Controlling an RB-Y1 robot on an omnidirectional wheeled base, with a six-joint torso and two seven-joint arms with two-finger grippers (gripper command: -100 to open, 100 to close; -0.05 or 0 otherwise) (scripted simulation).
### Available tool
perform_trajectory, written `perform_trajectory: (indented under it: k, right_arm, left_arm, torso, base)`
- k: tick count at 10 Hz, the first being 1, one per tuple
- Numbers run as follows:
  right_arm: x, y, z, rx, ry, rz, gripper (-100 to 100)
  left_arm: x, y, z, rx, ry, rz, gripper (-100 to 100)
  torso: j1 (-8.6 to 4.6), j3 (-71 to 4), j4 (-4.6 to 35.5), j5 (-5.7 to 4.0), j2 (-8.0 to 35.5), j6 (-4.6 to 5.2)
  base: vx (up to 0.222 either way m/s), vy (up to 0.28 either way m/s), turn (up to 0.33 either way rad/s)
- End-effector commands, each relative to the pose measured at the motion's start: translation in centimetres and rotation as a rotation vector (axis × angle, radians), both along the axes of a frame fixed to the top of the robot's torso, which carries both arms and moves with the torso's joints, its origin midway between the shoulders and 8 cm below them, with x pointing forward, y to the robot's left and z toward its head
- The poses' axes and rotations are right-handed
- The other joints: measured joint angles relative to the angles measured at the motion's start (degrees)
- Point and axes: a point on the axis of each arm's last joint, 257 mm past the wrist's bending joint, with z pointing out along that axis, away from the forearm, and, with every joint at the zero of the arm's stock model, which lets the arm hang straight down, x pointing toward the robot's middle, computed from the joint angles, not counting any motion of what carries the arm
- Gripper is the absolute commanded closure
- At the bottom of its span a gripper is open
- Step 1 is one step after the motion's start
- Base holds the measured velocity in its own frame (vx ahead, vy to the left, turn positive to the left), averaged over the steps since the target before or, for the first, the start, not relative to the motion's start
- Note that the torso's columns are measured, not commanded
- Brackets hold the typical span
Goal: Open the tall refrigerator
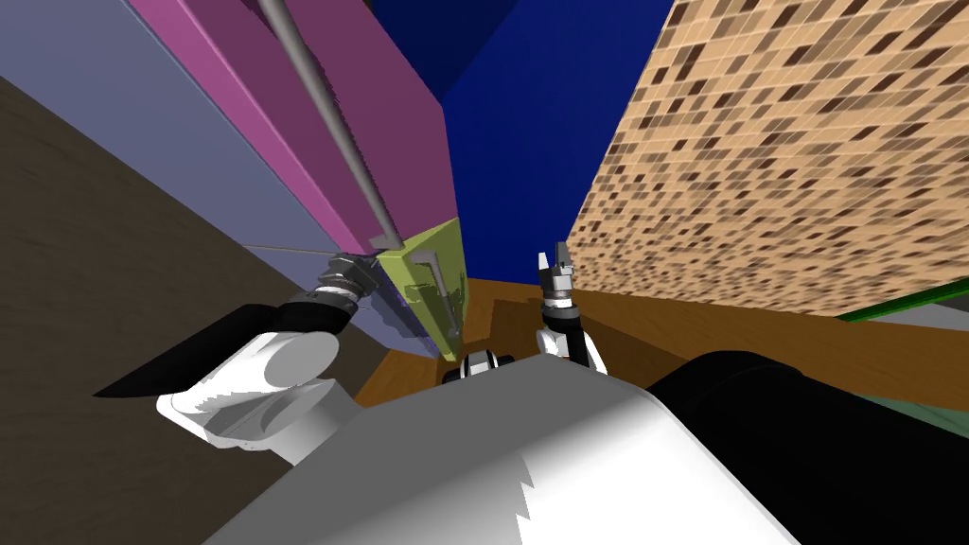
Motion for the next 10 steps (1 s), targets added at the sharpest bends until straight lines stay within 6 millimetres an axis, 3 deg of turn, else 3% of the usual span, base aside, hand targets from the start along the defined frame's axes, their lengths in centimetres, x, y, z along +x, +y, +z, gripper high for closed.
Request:
perform_trajectory:
  k: [1,3,10]
  right_arm:
    - [0.0,0.0,0.0,0.000,0.000,0.000,0]
    - [0.0,0.0,0.0,0.000,0.000,0.000,0]
    - [0.0,0.0,0.0,0.000,0.000,0.000,0]
  left_arm:
    - [-0.2,0.8,0.8,-0.001,-0.020,0.029,100]
    - [-0.4,1.6,0.9,-0.001,-0.022,0.056,100]
    - [-1.6,5.8,1.3,-0.003,-0.033,0.190,100]
  torso:
    - [0.40,-0.1,0.1,0.06,0.0,0.01]
    - [0.38,0.1,0.1,0.19,0.1,-0.39]
    - [0.63,0.2,0.1,0.18,0.3,-0.26]
  base:
    - [-0.085,-0.242,0.036]
    - [0.022,-0.314,0.097]
    - [0.002,-0.306,0.077]
